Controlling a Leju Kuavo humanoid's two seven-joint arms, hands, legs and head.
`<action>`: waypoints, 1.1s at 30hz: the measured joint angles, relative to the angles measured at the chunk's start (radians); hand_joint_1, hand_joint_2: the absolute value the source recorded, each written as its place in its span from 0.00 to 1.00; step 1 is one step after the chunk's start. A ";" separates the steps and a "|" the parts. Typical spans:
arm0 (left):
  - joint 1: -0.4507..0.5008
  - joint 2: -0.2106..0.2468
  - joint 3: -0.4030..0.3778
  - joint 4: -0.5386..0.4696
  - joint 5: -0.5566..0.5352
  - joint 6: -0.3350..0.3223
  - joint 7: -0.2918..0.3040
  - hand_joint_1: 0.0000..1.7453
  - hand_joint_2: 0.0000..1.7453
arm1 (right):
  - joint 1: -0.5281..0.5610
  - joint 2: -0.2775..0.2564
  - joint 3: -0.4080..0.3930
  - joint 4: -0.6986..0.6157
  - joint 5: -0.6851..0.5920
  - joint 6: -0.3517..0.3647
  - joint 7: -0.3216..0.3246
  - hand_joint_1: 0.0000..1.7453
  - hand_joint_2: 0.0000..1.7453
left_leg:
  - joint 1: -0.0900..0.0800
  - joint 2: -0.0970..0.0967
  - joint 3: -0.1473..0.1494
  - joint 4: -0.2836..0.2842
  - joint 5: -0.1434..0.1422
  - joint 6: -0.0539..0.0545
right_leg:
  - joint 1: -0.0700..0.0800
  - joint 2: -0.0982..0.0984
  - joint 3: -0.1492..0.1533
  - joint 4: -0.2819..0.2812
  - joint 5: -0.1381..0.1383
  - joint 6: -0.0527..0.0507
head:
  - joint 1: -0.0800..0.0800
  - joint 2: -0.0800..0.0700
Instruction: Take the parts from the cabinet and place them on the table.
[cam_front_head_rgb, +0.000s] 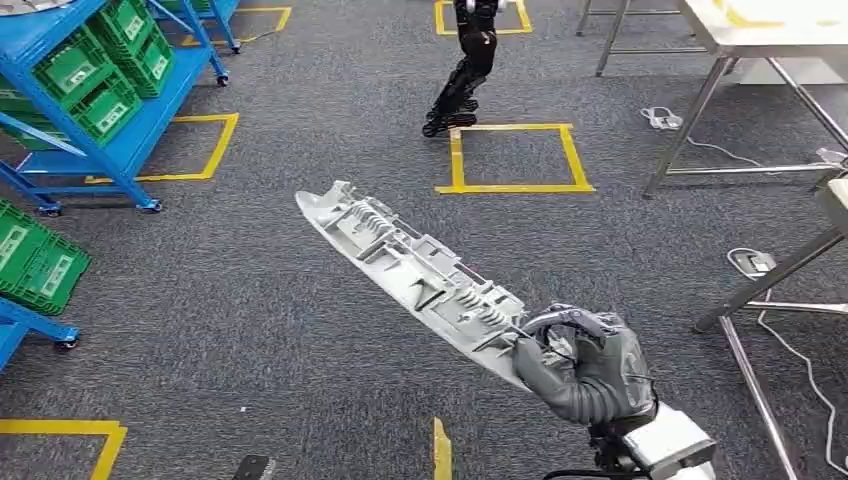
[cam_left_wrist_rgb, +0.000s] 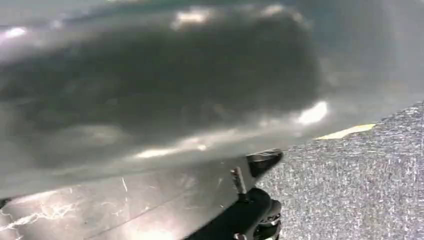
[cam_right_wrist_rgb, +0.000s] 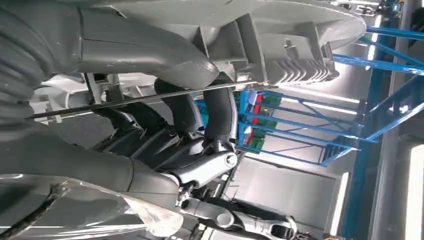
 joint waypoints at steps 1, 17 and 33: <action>0.000 0.000 0.000 0.000 0.000 0.000 0.000 0.00 0.00 | 0.000 0.000 0.000 0.000 0.000 0.000 0.001 1.00 1.00 | 0.000 0.000 0.017 -0.041 0.036 0.002 | 0.000 0.004 0.001 0.000 0.000 0.000 | 0.000 0.000; -0.003 -0.002 0.000 0.000 0.002 0.000 0.000 0.00 0.00 | 0.006 0.000 -0.002 -0.001 -0.001 0.000 0.003 1.00 1.00 | -0.001 -0.002 0.129 -0.305 0.141 0.043 | -0.002 0.003 -0.103 0.192 -0.053 0.048 | 0.006 0.000; 0.007 0.000 0.000 0.000 0.005 -0.001 -0.001 0.00 0.00 | 0.012 0.000 -0.002 -0.004 0.000 0.000 0.004 1.00 1.00 | 0.000 -0.004 0.067 -0.151 0.104 0.003 | 0.002 0.006 0.007 -0.006 0.004 -0.001 | 0.002 0.000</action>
